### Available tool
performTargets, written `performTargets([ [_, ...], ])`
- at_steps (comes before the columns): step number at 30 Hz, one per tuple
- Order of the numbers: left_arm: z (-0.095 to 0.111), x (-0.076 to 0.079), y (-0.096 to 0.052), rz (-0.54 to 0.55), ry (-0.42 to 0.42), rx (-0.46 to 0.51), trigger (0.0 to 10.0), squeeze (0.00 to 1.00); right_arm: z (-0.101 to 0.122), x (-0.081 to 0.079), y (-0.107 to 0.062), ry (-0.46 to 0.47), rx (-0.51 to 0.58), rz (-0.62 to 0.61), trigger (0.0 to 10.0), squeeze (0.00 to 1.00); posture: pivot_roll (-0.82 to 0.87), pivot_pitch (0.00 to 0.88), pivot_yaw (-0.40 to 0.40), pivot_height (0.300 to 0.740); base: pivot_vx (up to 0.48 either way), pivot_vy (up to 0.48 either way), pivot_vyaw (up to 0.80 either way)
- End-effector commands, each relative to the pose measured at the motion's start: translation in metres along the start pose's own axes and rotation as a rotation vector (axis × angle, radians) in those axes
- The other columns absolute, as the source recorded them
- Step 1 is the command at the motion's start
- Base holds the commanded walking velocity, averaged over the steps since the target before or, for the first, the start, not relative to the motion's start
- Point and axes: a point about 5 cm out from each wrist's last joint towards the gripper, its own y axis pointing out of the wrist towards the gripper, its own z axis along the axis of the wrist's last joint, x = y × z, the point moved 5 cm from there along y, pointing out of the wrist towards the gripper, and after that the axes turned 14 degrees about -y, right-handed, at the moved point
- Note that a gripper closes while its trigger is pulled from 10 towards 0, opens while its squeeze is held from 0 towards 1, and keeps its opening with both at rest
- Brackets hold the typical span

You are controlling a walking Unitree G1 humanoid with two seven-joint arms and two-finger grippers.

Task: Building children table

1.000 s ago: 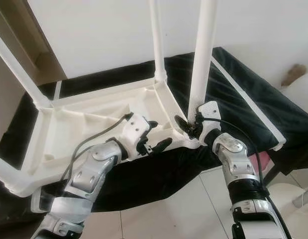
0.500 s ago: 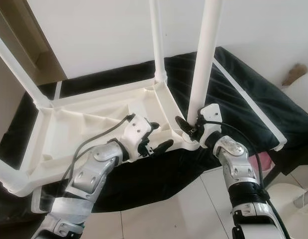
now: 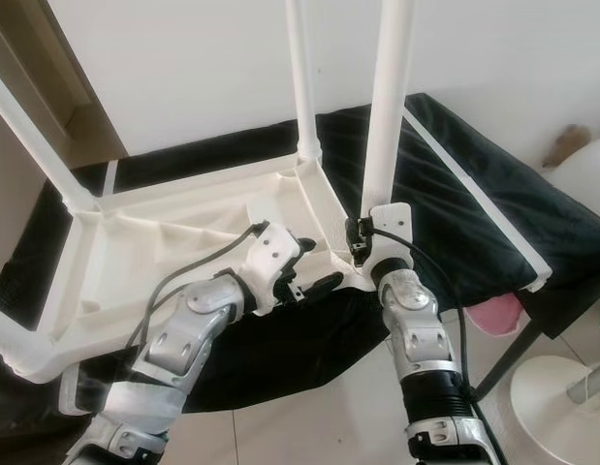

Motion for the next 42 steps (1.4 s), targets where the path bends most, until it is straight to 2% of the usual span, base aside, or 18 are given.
performTargets([
  [1, -0.002, -0.005, -0.001, 0.032, -0.006, 0.003, 10.0, 0.00, -0.044, 0.010, -0.013, 0.055, -0.216, -0.182, 10.0, 0.00, -0.05, 0.000, 0.091, 0.740, 0.000, 0.000, 0.00],
  [2, -0.002, -0.005, -0.001, 0.032, -0.006, 0.003, 10.0, 0.00, -0.044, 0.010, -0.013, 0.055, -0.216, -0.182, 10.0, 0.00, -0.05, 0.000, 0.091, 0.740, 0.000, 0.000, 0.00],
  [3, -0.002, -0.005, -0.001, 0.033, -0.005, 0.003, 10.0, 0.00, -0.045, 0.013, -0.017, 0.078, -0.234, -0.273, 10.0, 0.00, -0.05, 0.000, 0.091, 0.740, 0.000, 0.000, 0.00],
  [4, -0.001, -0.005, -0.001, 0.034, -0.004, 0.005, 10.0, 0.00, -0.044, 0.009, -0.018, 0.107, -0.237, -0.292, 10.0, 0.00, -0.04, 0.000, 0.087, 0.740, 0.000, 0.000, 0.00],
  [20, 0.002, -0.008, -0.002, 0.041, 0.003, 0.016, 10.0, 0.00, -0.033, -0.003, -0.020, 0.089, -0.227, -0.291, 10.0, 0.00, -0.03, 0.000, 0.088, 0.740, 0.000, 0.000, 0.00],
  [27, 0.004, -0.009, -0.002, 0.044, 0.004, 0.023, 10.0, 0.00, -0.017, -0.003, -0.020, 0.100, -0.132, -0.268, 10.0, 0.00, -0.04, 0.000, 0.085, 0.740, 0.000, 0.000, 0.00],
  [32, 0.004, -0.009, -0.003, 0.044, 0.003, 0.024, 10.0, 0.00, -0.014, -0.004, -0.021, 0.099, -0.111, -0.257, 10.0, 0.00, -0.04, 0.000, 0.089, 0.740, 0.000, 0.000, 0.00],
  [33, 0.004, -0.008, -0.003, 0.043, 0.002, 0.025, 10.0, 0.00, -0.013, -0.004, -0.022, 0.106, -0.102, -0.250, 10.0, 0.23, -0.04, 0.000, 0.090, 0.740, 0.000, 0.000, 0.00],
  [34, 0.004, -0.007, -0.003, 0.041, 0.002, 0.026, 10.0, 0.00, -0.012, -0.004, -0.022, 0.112, -0.095, -0.244, 10.0, 1.00, -0.05, 0.000, 0.090, 0.740, 0.000, 0.000, 0.00],
  [42, 0.005, -0.006, -0.003, 0.039, -0.003, 0.029, 10.0, 0.00, -0.005, -0.005, -0.024, 0.136, -0.044, -0.198, 10.0, 1.00, -0.04, 0.000, 0.094, 0.740, 0.000, 0.000, 0.00],
])
